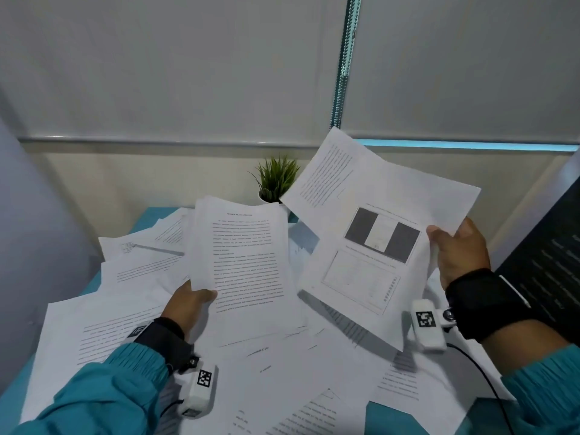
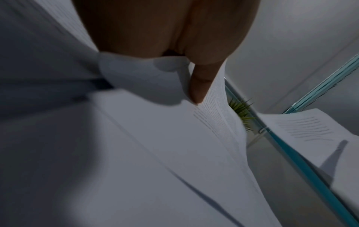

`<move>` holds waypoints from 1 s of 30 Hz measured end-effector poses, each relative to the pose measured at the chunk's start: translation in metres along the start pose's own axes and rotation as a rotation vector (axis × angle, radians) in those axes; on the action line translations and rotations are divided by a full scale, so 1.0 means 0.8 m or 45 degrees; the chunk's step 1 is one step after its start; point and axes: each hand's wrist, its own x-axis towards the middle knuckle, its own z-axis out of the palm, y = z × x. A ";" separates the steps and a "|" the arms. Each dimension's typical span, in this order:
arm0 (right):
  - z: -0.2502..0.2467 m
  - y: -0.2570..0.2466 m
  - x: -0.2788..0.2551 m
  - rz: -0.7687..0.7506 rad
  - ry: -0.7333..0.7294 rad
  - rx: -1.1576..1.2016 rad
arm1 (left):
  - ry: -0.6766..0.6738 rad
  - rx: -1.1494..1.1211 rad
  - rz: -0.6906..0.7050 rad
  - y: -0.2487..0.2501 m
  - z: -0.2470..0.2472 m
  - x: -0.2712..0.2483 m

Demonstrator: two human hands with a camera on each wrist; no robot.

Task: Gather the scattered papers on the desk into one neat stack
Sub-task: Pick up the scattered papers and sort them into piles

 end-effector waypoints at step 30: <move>0.050 0.059 -0.070 0.181 -0.430 -0.268 | -0.066 -0.132 0.032 0.012 0.058 -0.026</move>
